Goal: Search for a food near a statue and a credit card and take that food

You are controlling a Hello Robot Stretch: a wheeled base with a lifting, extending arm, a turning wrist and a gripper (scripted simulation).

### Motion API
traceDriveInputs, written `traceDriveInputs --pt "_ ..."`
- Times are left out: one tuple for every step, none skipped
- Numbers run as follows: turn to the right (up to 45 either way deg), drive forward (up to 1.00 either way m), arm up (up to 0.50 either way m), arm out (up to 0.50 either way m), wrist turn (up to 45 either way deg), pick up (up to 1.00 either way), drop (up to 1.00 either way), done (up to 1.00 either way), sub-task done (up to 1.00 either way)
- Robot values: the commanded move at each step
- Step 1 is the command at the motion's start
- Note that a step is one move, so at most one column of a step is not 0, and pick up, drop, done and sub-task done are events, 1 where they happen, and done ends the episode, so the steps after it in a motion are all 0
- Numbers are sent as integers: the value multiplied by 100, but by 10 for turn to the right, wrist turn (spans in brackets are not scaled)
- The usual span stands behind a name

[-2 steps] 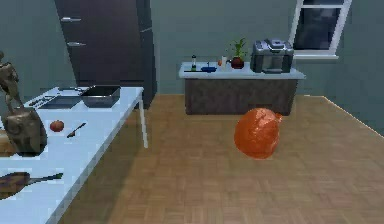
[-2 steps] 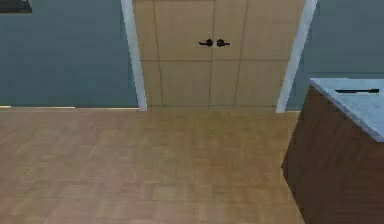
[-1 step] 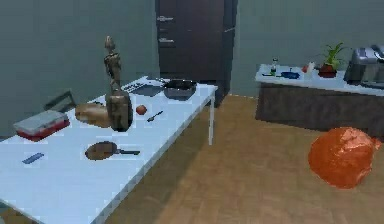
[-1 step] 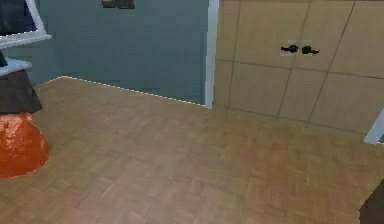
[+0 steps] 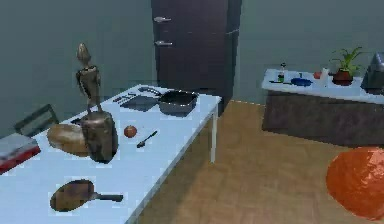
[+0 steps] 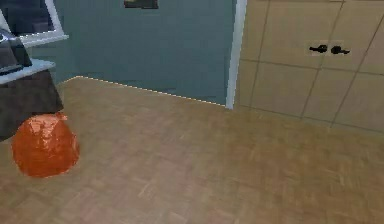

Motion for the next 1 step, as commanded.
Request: traceDriveInputs --pt "450 0 0 0 0 0 0 0 0"
